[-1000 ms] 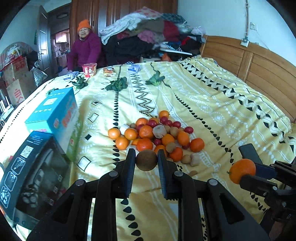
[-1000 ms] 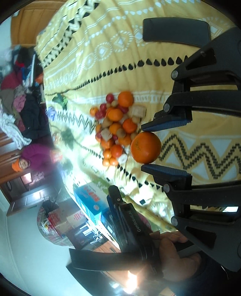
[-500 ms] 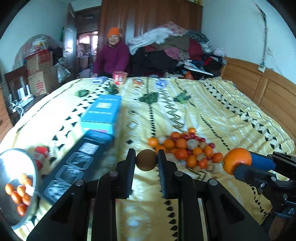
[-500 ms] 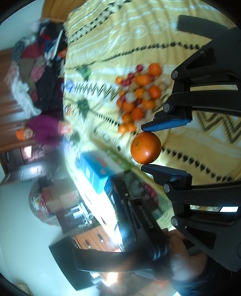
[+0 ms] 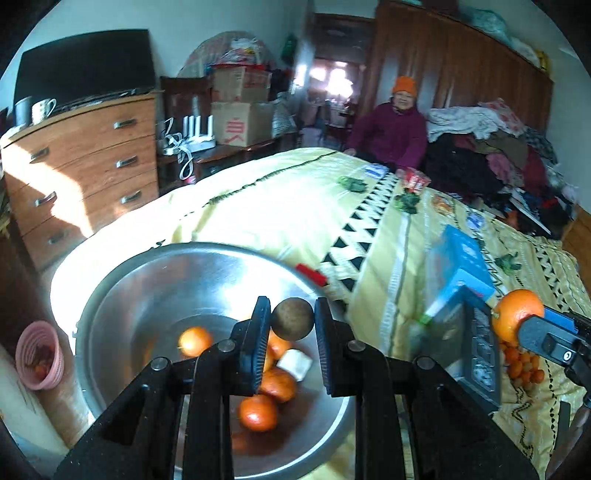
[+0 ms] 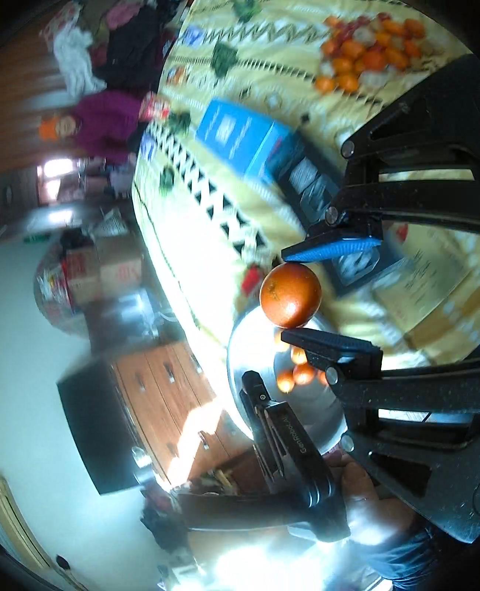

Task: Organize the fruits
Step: 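Carry the orange and kiwi over the steel basin and open both tools, then move both empty tools back toward the fruit pile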

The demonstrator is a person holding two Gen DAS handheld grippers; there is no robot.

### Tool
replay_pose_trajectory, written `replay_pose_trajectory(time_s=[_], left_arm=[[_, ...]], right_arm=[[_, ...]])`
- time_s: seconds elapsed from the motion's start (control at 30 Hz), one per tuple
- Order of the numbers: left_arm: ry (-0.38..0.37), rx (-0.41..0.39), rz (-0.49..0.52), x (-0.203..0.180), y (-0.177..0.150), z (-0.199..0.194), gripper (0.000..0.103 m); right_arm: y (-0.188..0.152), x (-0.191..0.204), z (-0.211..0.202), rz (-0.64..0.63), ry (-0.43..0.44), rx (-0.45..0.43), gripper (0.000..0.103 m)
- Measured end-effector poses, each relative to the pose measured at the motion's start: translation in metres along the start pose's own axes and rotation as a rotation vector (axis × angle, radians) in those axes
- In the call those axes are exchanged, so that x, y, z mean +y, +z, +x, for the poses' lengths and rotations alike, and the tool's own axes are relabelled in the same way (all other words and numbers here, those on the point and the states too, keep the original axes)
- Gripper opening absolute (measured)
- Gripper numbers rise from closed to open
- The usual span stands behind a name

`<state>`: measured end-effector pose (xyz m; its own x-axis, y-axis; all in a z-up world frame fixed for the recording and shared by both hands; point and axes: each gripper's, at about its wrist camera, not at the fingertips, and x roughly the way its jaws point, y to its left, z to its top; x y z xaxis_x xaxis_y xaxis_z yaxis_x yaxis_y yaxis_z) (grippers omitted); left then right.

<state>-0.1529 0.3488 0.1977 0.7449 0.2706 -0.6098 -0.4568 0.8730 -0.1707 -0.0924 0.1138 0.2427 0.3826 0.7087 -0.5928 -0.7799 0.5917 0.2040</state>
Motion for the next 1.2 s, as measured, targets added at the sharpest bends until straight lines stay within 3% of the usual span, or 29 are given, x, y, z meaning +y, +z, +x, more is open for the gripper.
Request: replay_pose_trajectory(time_s=[0.17, 0.37, 0.9, 0.97, 1.03, 1.13, 1.2], left_arm=[[0.098, 0.095, -0.049, 0.039, -0.019, 0.033, 0.024], [0.131, 0.149, -0.058, 0.054, -0.031, 0.047, 0.024], [0.127, 0.172, -0.088, 0.072, -0.032, 0.056, 0.025], [0.136, 0.175, -0.091, 0.072, -0.032, 0.054, 0.041], [0.153, 0.154, -0.087, 0.069, -0.031, 0.047, 0.047], [0.197, 0.11, -0.072, 0.057, -0.027, 0.03, 0.065], [0.208, 0.065, -0.043, 0.043, -0.023, 0.015, 0.075]], right_arm=[[0.002, 0.031, 0.066, -0.024, 0.079, 0.1, 0.037], [-0.01, 0.035, 0.109, -0.005, 0.103, 0.202, 0.037], [-0.011, 0.051, 0.137, -0.015, 0.091, 0.264, 0.038], [-0.009, 0.054, 0.134, -0.023, 0.083, 0.261, 0.039], [-0.007, 0.057, 0.125, -0.032, 0.073, 0.24, 0.043], [-0.006, 0.061, 0.093, -0.043, 0.066, 0.172, 0.054], [-0.01, 0.062, 0.068, -0.055, 0.053, 0.125, 0.066]])
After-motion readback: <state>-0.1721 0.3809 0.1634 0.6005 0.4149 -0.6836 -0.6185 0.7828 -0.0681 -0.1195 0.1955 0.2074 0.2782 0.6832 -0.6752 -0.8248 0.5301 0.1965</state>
